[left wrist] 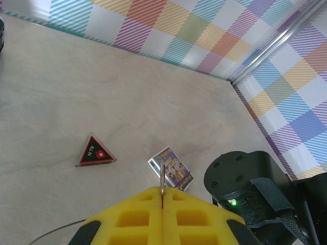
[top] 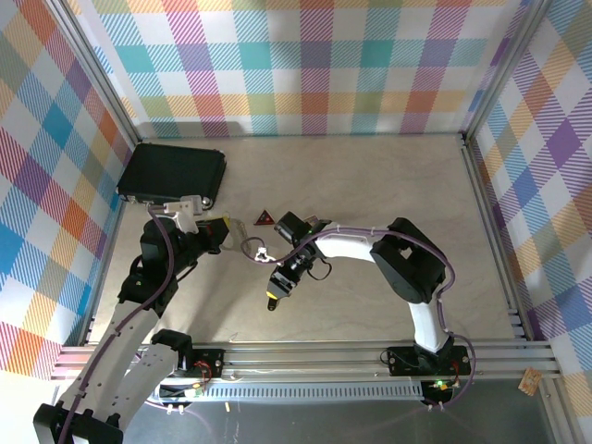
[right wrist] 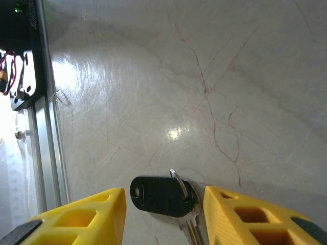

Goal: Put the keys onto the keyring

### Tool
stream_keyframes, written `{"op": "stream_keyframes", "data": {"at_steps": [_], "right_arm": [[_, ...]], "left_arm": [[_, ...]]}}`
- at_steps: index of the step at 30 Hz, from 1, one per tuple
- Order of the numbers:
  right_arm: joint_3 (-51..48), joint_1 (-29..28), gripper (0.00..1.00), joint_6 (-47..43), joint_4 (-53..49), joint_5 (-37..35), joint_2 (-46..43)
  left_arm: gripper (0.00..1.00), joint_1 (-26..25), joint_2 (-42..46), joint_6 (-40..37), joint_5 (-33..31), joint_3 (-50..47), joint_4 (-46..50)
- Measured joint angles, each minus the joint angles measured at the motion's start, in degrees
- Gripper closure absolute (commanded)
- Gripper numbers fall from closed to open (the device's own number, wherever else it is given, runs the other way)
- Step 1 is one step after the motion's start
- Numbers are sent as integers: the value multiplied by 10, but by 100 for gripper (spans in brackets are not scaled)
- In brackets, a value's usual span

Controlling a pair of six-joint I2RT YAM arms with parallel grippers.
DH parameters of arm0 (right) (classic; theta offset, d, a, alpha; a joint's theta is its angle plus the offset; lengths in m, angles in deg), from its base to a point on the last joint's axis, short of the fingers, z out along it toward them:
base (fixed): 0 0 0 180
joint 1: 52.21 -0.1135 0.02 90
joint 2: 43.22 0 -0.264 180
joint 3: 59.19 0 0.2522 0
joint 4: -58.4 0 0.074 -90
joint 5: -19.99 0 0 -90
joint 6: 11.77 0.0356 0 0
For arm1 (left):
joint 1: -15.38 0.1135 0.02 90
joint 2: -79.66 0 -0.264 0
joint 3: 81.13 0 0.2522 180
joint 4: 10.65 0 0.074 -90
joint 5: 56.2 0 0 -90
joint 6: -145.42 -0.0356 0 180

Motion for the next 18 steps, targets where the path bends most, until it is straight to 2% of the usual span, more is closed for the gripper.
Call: {"op": "stream_keyframes", "data": {"at_steps": [18], "right_arm": [[29, -1, 67, -16, -19, 0, 30]], "left_arm": [[100, 8, 16, 0, -13, -10, 0]]}}
